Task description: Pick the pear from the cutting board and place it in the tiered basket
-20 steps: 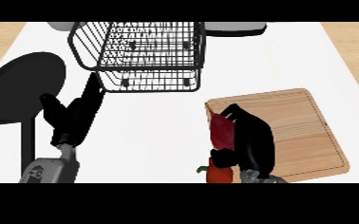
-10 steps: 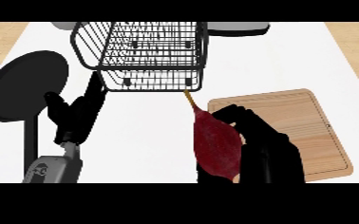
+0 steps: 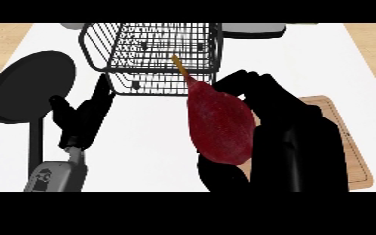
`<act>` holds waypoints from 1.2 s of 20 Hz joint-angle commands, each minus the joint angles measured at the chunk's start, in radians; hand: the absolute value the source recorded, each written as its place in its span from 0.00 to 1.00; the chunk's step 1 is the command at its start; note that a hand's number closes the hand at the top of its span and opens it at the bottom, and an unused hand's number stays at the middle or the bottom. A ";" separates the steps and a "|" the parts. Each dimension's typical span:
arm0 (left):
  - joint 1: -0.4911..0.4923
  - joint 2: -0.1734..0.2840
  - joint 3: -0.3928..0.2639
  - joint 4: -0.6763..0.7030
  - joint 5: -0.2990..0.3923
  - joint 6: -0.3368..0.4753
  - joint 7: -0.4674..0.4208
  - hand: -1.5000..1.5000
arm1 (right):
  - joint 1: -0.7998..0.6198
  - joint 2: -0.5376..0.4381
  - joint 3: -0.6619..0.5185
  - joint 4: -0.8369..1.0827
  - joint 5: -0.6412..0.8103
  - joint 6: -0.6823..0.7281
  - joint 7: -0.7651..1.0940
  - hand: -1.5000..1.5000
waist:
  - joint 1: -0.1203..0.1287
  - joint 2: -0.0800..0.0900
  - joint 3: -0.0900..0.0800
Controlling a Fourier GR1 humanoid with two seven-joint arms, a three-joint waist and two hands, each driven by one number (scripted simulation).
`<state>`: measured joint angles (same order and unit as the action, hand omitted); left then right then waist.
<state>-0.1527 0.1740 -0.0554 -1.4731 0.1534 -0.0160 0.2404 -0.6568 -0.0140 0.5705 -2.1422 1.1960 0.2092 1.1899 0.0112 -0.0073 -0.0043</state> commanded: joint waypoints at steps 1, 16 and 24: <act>-0.046 -0.039 -0.035 0.011 0.001 -0.007 0.012 0.50 | -0.164 0.013 -0.095 0.103 -0.096 0.138 0.190 1.00 | -0.002 0.004 0.000; -0.034 -0.049 -0.055 -0.001 -0.020 -0.026 -0.009 0.50 | -0.594 0.014 -0.446 0.821 -0.208 -0.149 -0.001 1.00 | 0.032 0.016 0.002; -0.052 -0.077 -0.066 -0.009 -0.034 -0.008 -0.001 0.50 | -0.698 0.014 -0.498 1.185 -0.261 -0.406 -0.168 1.00 | 0.042 0.022 0.002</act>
<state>-0.1873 0.1379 -0.0729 -1.4728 0.1223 -0.0068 0.2528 -1.3160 -0.0045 0.1003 -1.1126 0.9577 -0.0524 1.0284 0.0570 0.0132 -0.0015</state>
